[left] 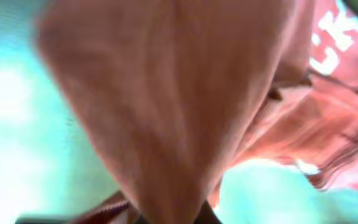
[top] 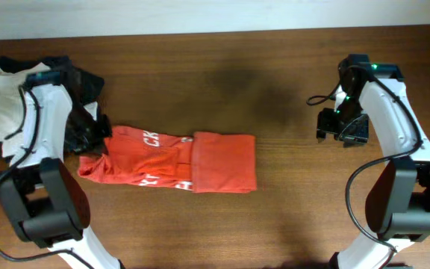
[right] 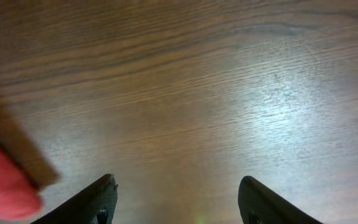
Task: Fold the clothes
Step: 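Fold the left end rightward over the shirt with the left gripper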
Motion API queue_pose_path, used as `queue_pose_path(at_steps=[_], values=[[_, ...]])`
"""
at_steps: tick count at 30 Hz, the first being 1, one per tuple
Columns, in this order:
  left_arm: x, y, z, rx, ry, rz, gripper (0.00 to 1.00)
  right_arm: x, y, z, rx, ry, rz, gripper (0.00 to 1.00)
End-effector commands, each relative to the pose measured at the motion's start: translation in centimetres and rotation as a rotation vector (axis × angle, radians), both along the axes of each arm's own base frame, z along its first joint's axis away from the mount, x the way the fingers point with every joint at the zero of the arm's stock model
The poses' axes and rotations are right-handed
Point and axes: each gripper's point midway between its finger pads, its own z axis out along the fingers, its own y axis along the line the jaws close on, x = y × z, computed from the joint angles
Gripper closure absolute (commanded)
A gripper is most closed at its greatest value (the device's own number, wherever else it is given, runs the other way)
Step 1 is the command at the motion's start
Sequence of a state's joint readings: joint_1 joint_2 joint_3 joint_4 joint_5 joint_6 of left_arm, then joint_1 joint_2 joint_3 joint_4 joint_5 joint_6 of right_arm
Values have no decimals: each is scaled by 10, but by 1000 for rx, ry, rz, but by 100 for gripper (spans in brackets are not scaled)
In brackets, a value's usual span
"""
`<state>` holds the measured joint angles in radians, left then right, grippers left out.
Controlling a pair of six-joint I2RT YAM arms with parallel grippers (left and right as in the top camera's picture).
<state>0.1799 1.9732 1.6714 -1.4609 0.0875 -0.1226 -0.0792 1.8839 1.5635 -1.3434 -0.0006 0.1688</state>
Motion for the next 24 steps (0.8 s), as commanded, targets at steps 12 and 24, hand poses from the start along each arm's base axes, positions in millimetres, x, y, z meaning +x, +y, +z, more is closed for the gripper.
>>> queue_pose_path(at_steps=[12,24], values=[[-9,-231,14,-14,-112,-481,95,-6,-2,2,-7,12,35,34],[-25,-299,2,-169,-126,-555,93,-7,-1,2,-7,14,43,34]])
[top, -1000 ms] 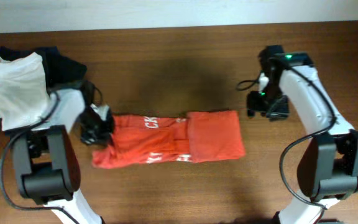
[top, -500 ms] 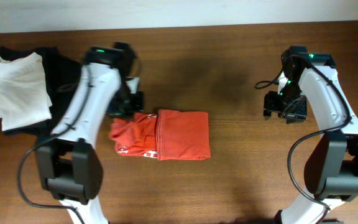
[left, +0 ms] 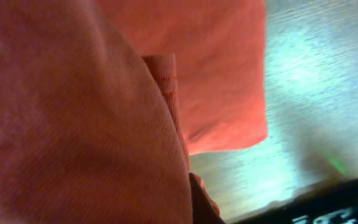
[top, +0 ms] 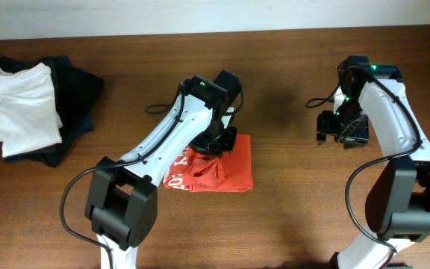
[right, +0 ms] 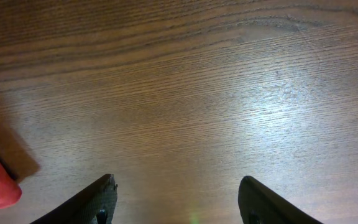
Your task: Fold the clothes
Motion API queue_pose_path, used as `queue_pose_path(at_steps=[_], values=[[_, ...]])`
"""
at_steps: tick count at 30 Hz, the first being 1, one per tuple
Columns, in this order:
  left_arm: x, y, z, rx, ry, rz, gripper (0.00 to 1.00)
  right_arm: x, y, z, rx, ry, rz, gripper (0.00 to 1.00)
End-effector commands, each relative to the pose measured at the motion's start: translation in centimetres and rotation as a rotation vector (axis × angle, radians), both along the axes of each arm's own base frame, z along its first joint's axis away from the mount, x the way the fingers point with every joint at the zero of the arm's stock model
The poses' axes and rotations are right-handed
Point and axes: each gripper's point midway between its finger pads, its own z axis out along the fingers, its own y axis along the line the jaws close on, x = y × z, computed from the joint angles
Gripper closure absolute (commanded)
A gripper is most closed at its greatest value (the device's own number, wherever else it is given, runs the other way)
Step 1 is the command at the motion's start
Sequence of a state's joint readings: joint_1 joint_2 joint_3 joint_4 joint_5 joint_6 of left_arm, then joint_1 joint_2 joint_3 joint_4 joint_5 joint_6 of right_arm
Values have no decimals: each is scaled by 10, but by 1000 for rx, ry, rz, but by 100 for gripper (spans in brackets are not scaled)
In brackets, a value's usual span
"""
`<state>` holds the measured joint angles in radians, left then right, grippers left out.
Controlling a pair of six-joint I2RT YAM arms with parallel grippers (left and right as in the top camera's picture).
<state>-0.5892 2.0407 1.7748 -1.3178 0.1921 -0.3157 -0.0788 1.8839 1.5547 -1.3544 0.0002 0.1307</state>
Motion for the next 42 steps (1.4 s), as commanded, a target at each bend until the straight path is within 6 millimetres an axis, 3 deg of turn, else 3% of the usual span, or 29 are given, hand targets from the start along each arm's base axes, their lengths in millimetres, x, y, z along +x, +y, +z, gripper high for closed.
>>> queue_pose_path(at_steps=[1,8,11,14,15,16,18,21,23,25,29,30,34,37,40,42], values=[[-4,-12,3,-52,24,7,93,-2,-2,3,-11,-6,4,33],[-9,-35,1,-76,-10,-49,90,-2,-1,3,-8,-6,4,34],[-12,-45,1,-87,-26,-74,84,-2,-1,3,-8,-5,4,33],[-12,-45,1,-87,-25,-74,80,-2,-1,3,-8,-5,4,33],[-13,-45,1,-87,-24,-74,65,-2,-1,3,-8,-5,4,33],[-13,-45,1,-87,-22,-74,57,-2,-1,3,-8,-5,4,33],[-10,-43,3,-92,-34,-106,55,-2,-1,3,-8,-5,4,33],[15,-24,23,-96,-80,-76,56,-2,1,3,3,-6,3,32],[46,11,40,-64,-145,14,56,0,22,5,134,-23,60,32],[70,40,40,-61,-170,98,55,3,56,12,329,-64,171,32],[102,77,20,-47,-191,119,53,-2,105,18,467,-66,275,33],[105,83,6,-36,-169,101,53,-7,121,16,482,-54,316,33],[101,88,-57,13,-39,31,53,-39,191,-1,625,2,443,34],[96,97,-92,80,26,28,53,-66,227,-15,732,39,502,34],[87,111,-101,143,73,26,53,-84,238,-37,734,56,543,34],[76,116,-99,164,118,23,53,-85,233,-59,671,39,538,34]])
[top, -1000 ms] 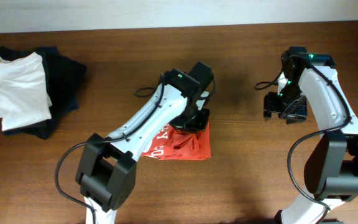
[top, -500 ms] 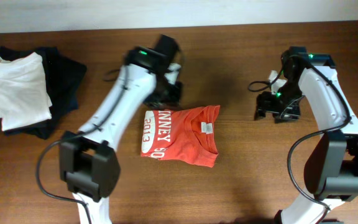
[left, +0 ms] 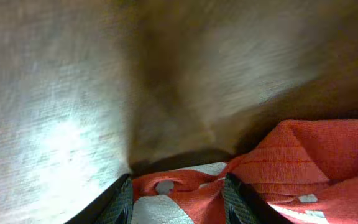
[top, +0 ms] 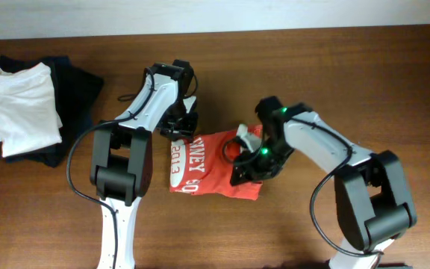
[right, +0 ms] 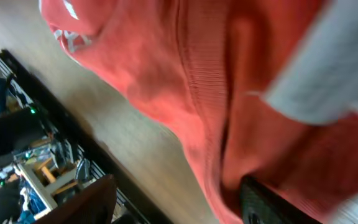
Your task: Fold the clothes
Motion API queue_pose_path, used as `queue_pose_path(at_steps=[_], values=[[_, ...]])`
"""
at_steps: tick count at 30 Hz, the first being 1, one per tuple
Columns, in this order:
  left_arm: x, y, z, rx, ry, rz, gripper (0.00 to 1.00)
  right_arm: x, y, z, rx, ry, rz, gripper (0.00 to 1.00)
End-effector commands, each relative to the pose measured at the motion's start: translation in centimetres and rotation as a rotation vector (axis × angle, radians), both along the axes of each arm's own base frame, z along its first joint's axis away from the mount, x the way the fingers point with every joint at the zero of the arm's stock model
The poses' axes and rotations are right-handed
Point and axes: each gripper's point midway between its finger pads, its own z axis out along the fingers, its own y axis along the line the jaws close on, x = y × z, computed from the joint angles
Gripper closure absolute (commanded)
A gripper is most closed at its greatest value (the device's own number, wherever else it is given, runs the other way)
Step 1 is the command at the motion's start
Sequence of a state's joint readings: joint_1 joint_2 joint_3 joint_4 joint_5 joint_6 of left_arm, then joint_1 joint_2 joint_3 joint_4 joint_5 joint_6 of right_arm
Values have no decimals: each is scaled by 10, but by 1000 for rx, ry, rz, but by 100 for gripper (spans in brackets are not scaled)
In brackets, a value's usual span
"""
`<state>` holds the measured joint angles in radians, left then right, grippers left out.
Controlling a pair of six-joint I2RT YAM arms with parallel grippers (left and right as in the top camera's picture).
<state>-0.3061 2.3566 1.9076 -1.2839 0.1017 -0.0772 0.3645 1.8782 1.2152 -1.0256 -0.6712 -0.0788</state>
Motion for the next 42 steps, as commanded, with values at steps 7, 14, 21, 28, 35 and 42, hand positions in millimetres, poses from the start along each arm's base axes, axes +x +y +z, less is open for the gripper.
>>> queue_pose_path(at_steps=[7,14,21,28,35,42], values=[[-66,23,17,112,300,70,61,77,-81,-57,-425,-333,-196,40],[-53,-8,35,-68,236,136,70,140,-118,-7,-529,-489,-268,31],[36,-64,81,-471,-226,-95,18,128,-155,74,-566,-426,-341,27],[30,-105,30,-747,-95,-132,17,99,-182,78,-607,-309,-366,25],[-7,-146,-3,-785,39,-200,88,96,-182,78,-611,-296,-361,25],[72,-68,68,-478,-219,-173,100,96,-205,78,-672,-292,-397,25]])
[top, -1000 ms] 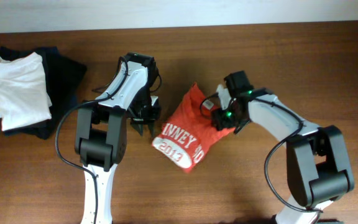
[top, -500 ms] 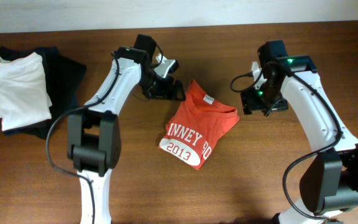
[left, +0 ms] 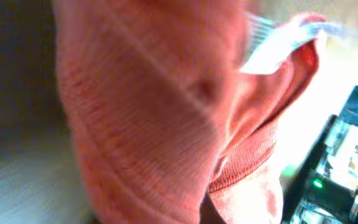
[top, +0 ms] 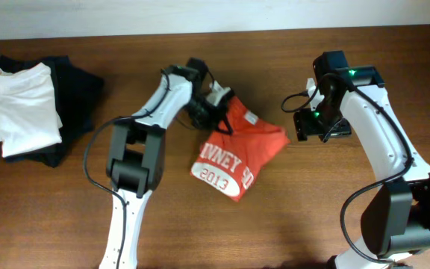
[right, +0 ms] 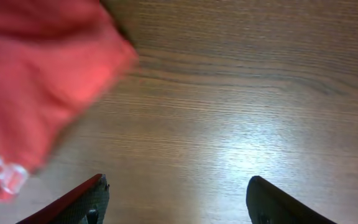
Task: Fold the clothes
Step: 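Carry the folded orange shirt with the left gripper onto the left stack, then release the shirt and withdraw the left gripper from the stack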
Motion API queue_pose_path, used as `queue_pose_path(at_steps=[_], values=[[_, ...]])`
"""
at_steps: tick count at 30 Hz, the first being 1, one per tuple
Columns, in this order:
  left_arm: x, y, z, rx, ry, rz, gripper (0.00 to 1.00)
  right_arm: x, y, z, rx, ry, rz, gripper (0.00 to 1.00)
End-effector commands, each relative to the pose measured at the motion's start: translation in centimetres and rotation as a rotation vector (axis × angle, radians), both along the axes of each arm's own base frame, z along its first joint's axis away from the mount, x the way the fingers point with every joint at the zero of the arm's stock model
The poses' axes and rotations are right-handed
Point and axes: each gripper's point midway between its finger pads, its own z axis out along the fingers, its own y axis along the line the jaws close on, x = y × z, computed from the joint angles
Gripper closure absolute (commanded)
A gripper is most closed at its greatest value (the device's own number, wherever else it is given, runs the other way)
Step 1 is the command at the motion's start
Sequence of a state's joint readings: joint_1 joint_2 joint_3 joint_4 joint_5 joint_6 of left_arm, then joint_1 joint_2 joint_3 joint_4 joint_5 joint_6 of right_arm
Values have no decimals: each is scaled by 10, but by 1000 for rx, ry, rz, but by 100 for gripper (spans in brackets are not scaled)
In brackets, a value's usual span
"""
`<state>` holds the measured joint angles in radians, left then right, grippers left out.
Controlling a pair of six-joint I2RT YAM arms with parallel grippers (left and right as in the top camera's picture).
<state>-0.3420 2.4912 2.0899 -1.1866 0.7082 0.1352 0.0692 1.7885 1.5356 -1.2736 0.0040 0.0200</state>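
A red shirt (top: 239,153) with white "2013" lettering lies folded and turned diagonally at the table's middle. My left gripper (top: 209,112) is at the shirt's upper left corner, by a white label. Red fabric (left: 154,112) fills the left wrist view and hides the fingers, so the gripper looks shut on the shirt. Right of the shirt, my right gripper (top: 317,125) stands open over bare wood. In its own view the right gripper (right: 179,202) has nothing between its fingers, and the shirt's edge (right: 36,81) lies at the upper left.
A folded white garment (top: 21,104) lies on dark clothes (top: 77,86) at the far left. The brown wooden table (top: 312,217) runs to a pale wall along the back edge.
The shirt has turned diagonal and shifted right. My left gripper, then open at its upper edge, is now shut on its top corner. My right gripper has left the shirt and stands open to the right.
The shirt lay stretched out left of centre, my left gripper holding its left end. Then that end lay over the right half. Then my left gripper was open and my right gripper was on the shirt. Now the folded shirt lies diagonal, held by the left.
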Motion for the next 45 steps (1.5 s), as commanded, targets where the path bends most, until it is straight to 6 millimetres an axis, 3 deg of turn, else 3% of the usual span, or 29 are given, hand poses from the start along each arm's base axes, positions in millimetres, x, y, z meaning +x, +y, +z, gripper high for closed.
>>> queue_pose_path(at_steps=[1,4,6,12,14,15,18,23,27,28,30,32,36,38,40,41,43,45], values=[[63,74,68,196,-252,110,100,3,-25,10,-33,-28,-53,25],[83,134,133,252,-368,232,99,1,-43,10,-29,-19,-110,25],[89,189,168,322,-436,339,100,0,-50,10,-23,-19,-133,26],[93,334,243,408,-624,655,100,0,-53,9,-24,-19,-140,25],[91,369,256,427,-666,728,99,0,-53,9,-24,-19,-140,25],[88,396,260,444,-673,784,99,0,-53,9,-24,-19,-140,25],[76,447,258,481,-662,879,99,0,-53,9,-24,-18,-140,25],[63,517,257,532,-693,1005,98,-2,-53,9,-24,-10,-140,26],[53,553,224,553,-634,1062,68,-4,-52,9,-23,-1,-140,26],[49,562,215,554,-610,1087,35,-5,-52,9,-23,1,-140,25],[40,583,209,534,-558,1214,1,-7,-52,9,-23,10,-140,25],[33,593,217,525,-564,1261,1,-8,-52,9,-23,11,-140,25],[47,558,251,363,-652,1196,1,-3,-49,9,-7,-8,-138,19],[68,513,253,316,-652,1107,1,-1,-44,9,28,-15,-137,15],[88,457,249,289,-650,980,1,3,-37,9,70,-27,-134,4],[104,410,245,301,-654,890,1,8,-30,9,109,-43,-131,1],[114,364,238,344,-649,806,1,14,-19,11,177,-66,-124,1],[108,307,219,413,-593,693,1,20,-9,14,239,-91,-116,1]])
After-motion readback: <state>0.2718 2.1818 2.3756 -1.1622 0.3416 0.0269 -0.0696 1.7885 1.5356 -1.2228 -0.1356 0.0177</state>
